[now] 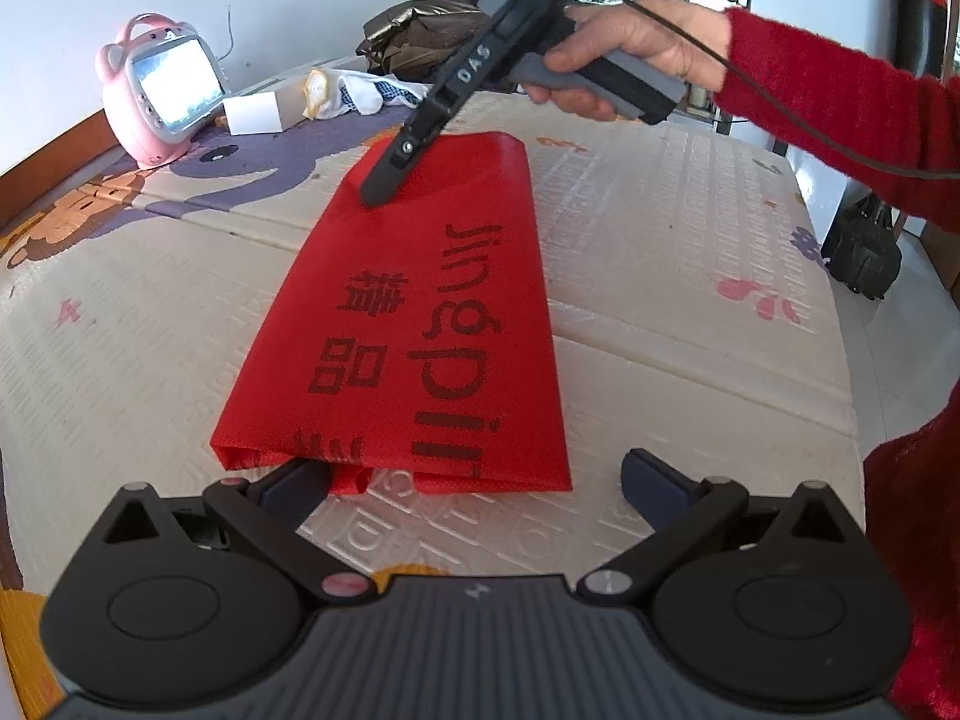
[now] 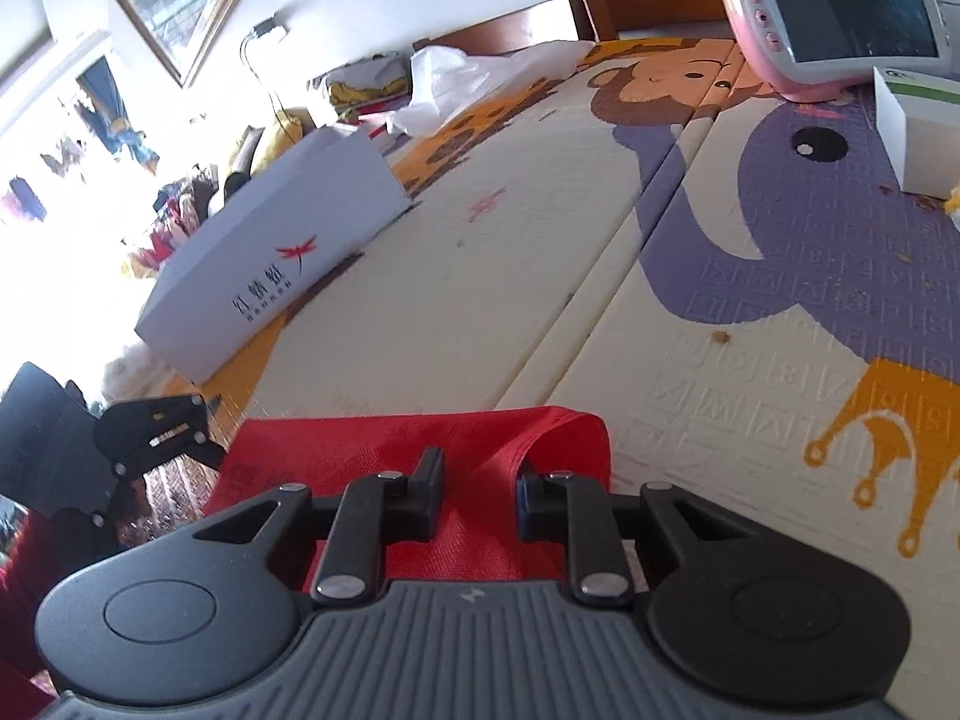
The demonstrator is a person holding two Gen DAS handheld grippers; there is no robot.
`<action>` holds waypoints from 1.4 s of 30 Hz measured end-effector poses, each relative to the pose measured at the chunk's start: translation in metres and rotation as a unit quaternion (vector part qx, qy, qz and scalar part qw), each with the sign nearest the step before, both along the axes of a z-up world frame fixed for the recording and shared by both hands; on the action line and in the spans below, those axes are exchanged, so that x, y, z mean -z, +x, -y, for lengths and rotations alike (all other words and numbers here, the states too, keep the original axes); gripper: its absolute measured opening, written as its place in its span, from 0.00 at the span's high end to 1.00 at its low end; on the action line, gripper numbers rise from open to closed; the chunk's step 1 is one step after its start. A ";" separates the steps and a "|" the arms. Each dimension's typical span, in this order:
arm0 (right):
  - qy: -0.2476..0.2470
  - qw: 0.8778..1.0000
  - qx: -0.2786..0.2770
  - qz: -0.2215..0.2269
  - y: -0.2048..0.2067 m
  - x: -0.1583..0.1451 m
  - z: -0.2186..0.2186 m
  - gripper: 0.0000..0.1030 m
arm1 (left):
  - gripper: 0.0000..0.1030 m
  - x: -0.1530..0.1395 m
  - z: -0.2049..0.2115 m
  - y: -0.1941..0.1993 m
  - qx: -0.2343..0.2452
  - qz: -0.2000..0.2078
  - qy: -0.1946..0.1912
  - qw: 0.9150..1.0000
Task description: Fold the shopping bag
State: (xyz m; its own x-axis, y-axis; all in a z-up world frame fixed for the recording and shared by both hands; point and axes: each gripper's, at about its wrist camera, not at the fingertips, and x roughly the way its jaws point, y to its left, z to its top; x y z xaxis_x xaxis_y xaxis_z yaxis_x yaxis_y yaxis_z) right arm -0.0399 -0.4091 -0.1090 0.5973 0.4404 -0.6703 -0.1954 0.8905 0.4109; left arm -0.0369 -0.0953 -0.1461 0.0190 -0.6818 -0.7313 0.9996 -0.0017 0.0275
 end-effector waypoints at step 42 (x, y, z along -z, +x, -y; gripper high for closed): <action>-0.191 0.969 -0.092 0.124 -0.024 0.011 -0.048 0.75 | 0.00 -0.006 0.068 0.002 -0.347 0.124 0.025 0.929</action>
State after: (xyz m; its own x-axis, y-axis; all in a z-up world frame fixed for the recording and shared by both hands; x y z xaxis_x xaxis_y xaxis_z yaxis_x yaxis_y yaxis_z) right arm -0.0639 -0.3611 -0.1195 0.6959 0.3033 -0.6509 -0.4159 0.9092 -0.0211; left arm -0.0348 -0.1628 -0.1400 0.6138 -0.4071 -0.6764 0.7233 0.6332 0.2754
